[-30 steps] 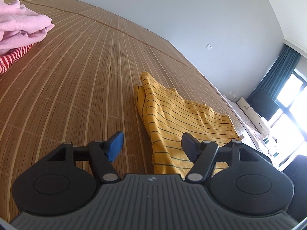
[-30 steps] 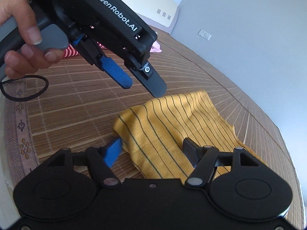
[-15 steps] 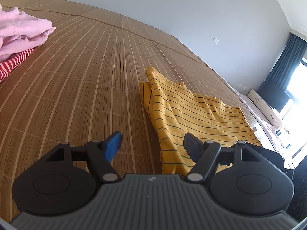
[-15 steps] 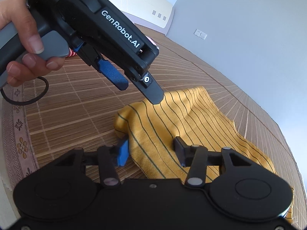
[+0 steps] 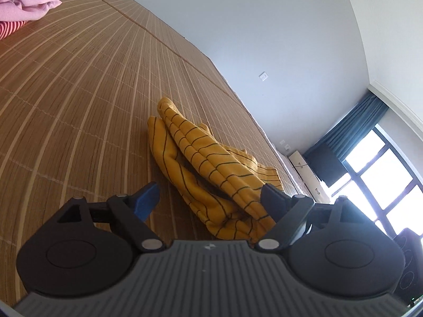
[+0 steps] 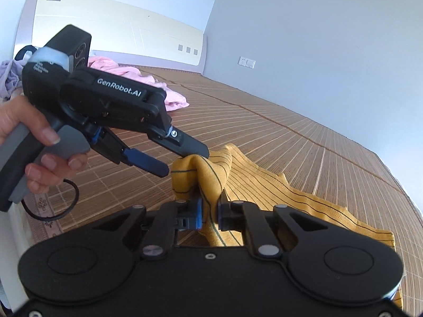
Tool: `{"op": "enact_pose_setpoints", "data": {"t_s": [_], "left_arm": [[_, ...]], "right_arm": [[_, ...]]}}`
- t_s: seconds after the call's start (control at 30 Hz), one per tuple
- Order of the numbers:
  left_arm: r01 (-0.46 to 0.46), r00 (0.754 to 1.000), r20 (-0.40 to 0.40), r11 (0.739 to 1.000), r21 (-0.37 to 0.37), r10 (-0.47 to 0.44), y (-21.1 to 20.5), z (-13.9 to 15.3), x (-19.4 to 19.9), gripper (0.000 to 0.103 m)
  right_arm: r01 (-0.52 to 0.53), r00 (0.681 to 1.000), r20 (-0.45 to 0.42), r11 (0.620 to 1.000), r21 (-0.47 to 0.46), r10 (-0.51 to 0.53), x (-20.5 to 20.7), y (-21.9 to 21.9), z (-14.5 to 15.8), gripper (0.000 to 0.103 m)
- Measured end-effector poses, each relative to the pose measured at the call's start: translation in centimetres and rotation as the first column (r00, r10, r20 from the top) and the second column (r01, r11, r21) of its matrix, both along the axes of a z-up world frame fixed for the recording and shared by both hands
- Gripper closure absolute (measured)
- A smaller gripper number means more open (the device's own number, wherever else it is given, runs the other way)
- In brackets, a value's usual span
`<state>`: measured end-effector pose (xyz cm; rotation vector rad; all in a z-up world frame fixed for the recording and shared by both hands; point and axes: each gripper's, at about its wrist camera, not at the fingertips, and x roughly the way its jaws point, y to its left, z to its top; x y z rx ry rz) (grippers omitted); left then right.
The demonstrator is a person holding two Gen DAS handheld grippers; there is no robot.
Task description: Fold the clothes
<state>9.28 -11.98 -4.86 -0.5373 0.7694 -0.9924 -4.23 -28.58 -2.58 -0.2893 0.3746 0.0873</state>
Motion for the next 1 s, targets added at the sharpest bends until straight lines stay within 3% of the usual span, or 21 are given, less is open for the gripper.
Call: {"op": "enact_pose_setpoints", "data": {"t_s": [0.1, 0.23, 0.33, 0.47, 0.53, 0.57, 0.6, 0.63, 0.7, 0.8, 0.87, 0.93, 0.97, 1.0], "left_arm": [[0.036, 0.995, -0.092, 0.996, -0.08, -0.043, -0.4, -1.1, 0.3, 0.016], [0.05, 0.971, -0.225, 0.991, -0.122, -0.076, -1.1, -2.8, 0.8, 0.015], [0.06, 0.975, -0.206, 0.992, -0.113, -0.083, -1.5, -2.9, 0.5, 0.015], [0.075, 0.977, -0.193, 0.992, -0.1, -0.094, -1.7, -2.9, 0.5, 0.017], [0.075, 0.98, -0.18, 0.995, -0.06, -0.084, -1.9, -2.8, 0.5, 0.03], [0.068, 0.983, -0.171, 0.997, -0.025, -0.071, -2.1, -2.8, 0.5, 0.052], [0.059, 0.985, -0.16, 0.998, 0.001, -0.058, -2.1, -2.9, 0.5, 0.068], [0.054, 0.986, -0.158, 0.999, 0.008, -0.052, -2.0, -3.0, 0.5, 0.069], [0.045, 0.983, -0.178, 0.999, -0.016, -0.047, -1.8, -3.1, 0.7, 0.077], [0.05, 0.986, -0.156, 0.998, -0.036, -0.055, -1.8, -2.4, 0.6, 0.079], [0.058, 0.988, -0.139, 0.997, -0.043, -0.063, -2.0, -1.8, 0.3, 0.08], [0.069, 0.989, -0.129, 0.997, -0.042, -0.074, -2.4, -1.2, 0.3, 0.08], [0.074, 0.99, -0.121, 0.997, -0.037, -0.078, -2.7, -0.6, 0.3, 0.08], [0.082, 0.991, -0.105, 0.996, -0.029, -0.084, -3.2, 0.1, 0.3, 0.08]], "right_arm": [[-0.013, 1.0, -0.002, 1.0, 0.026, 0.013, -1.3, -0.3, 0.4, 0.092], [-0.046, 0.999, -0.018, 0.999, -0.01, 0.046, -3.0, 0.1, 0.0, 0.092], [-0.065, 0.998, -0.028, 0.997, -0.046, 0.063, -4.0, 0.7, -0.5, 0.092], [-0.068, 0.997, -0.041, 0.997, -0.023, 0.067, -4.6, 0.4, -0.6, 0.092], [-0.073, 0.997, -0.035, 0.996, -0.048, 0.071, -4.8, 0.5, -0.5, 0.091], [-0.076, 0.996, -0.039, 0.995, -0.06, 0.074, -4.7, 0.7, -0.6, 0.089], [-0.078, 0.996, -0.038, 0.995, -0.07, 0.075, -4.3, 0.9, -1.1, 0.083], [-0.079, 0.996, -0.036, 0.993, -0.082, 0.077, -4.1, 1.1, -1.4, 0.08], [-0.082, 0.996, -0.034, 0.99, -0.116, 0.078, -4.0, 1.5, -1.9, 0.062], [-0.095, 0.995, -0.029, 0.979, -0.182, 0.091, -3.9, 2.3, -2.7, 0.047], [-0.103, 0.995, -0.02, 0.969, -0.226, 0.101, -3.8, 2.9, -3.2, 0.044], [-0.089, 0.996, -0.003, 0.96, -0.267, 0.091, -3.5, 3.4, -3.4, 0.046], [-0.079, 0.996, 0.004, 0.958, -0.275, 0.083, -3.4, 3.4, -3.4, 0.063], [-0.072, 0.997, 0.008, 0.964, -0.255, 0.076, -3.3, 3.2, -3.1, 0.087]]}}
